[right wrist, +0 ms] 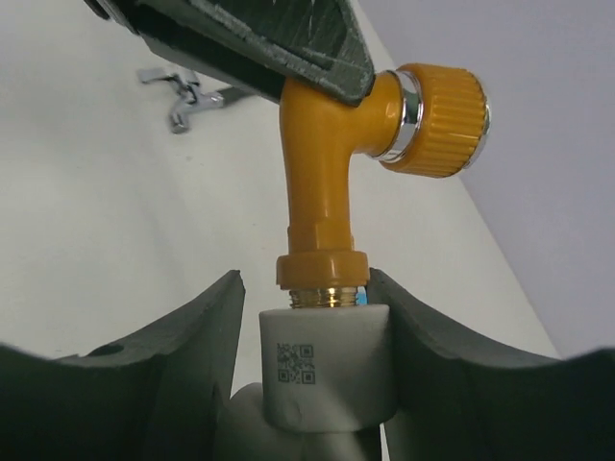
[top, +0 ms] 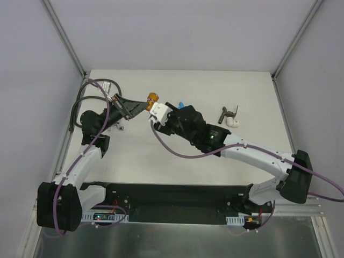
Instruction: Install the water faucets
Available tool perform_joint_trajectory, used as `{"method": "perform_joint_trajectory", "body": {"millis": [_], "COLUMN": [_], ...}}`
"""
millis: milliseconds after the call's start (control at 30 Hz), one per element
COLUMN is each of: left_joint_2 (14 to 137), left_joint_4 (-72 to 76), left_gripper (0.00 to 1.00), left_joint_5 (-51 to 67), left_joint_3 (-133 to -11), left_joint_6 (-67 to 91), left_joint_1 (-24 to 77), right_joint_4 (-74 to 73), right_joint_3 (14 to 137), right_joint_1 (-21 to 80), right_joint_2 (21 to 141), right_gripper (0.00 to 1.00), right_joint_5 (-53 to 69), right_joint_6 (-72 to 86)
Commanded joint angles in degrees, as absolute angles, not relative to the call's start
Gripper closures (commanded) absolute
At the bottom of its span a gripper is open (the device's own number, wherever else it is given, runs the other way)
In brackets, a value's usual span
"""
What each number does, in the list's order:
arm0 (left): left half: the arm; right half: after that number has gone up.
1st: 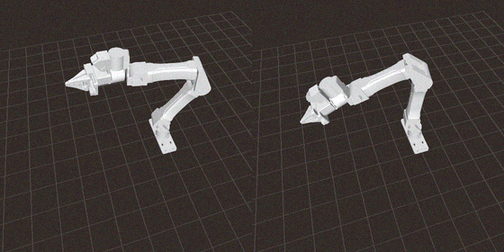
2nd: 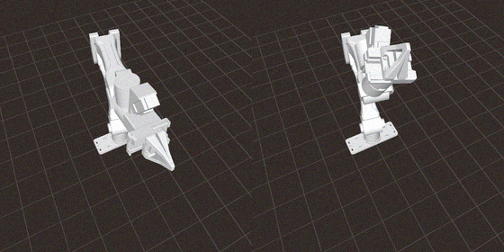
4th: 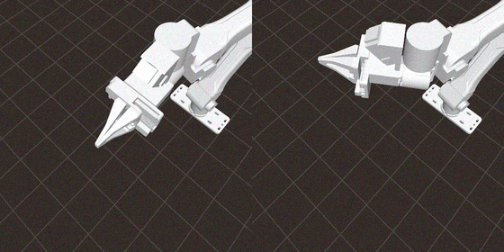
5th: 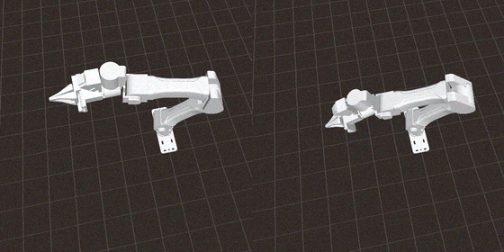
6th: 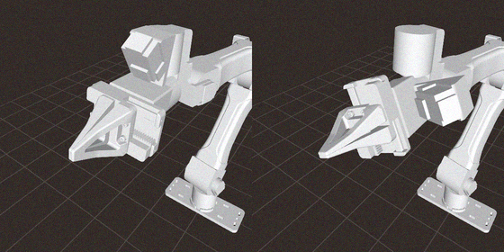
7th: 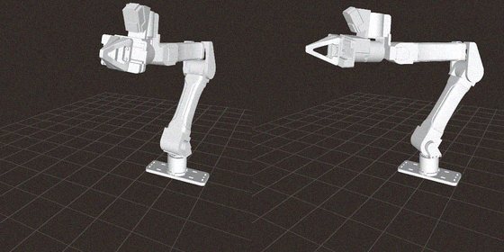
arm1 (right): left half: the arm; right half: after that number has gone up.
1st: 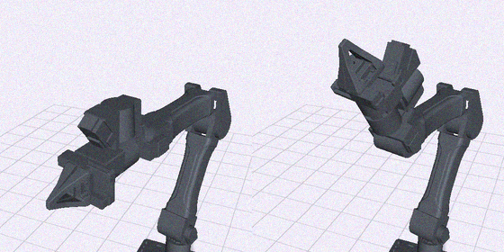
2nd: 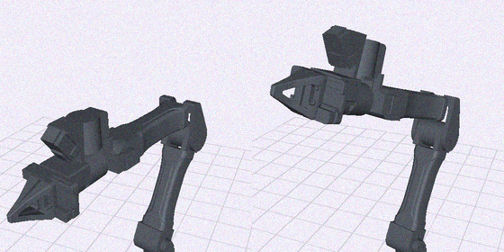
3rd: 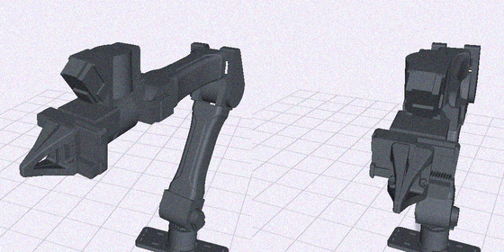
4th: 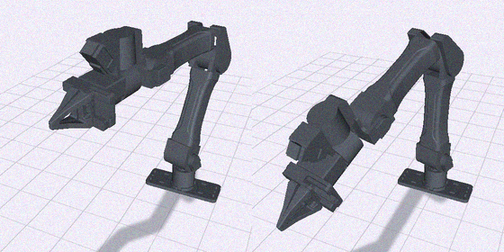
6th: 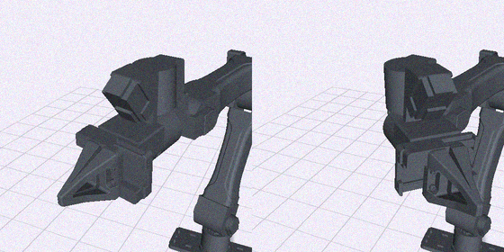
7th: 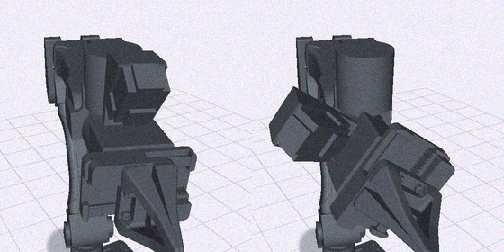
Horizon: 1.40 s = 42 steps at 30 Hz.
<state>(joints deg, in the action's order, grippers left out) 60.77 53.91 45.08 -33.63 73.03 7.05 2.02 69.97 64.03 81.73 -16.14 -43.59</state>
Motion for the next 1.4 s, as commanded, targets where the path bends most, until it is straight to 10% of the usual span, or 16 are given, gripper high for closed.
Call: {"method": "perform_joint_trajectory", "body": {"millis": [0, 400, 833, 1100, 1367], "left_joint_2": [59.5, 59.5, 59.7, 59.9, 57.7], "left_joint_4": [63.4, 81.0, 75.9, 72.0, 60.0], "left_gripper": [1.00, 1.00, 1.00, 0.12, 0.01], "left_joint_5": [48.3, 49.0, 47.4, 45.7, 42.4], "left_joint_3": [-36.7, -35.2, -34.7, -34.1, -34.2], "left_joint_6": [71.2, 75.7, 74.6, 73.7, 69.9], "left_joint_1": [7.0, 7.0, 7.0, 6.9, 5.6], "right_joint_4": [-6.1, 6.5, 0.9, -3.4, -6.7], "right_joint_3": [75.3, 80.3, 78.1, 73.5, 62.4], "right_joint_1": [57.8, 47.9, 47.4, 45.8, 42.7], "right_joint_2": [78.5, 86.4, 80.7, 77.7, 77.2], "right_gripper": [0.98, 0.98, 0.98, 0.98, 0.98], "right_joint_5": [17.0, 54.7, 46.0, 37.7, 25.9], "right_joint_6": [-27.7, 5.3, -2.1, -4.8, -4.8]}}
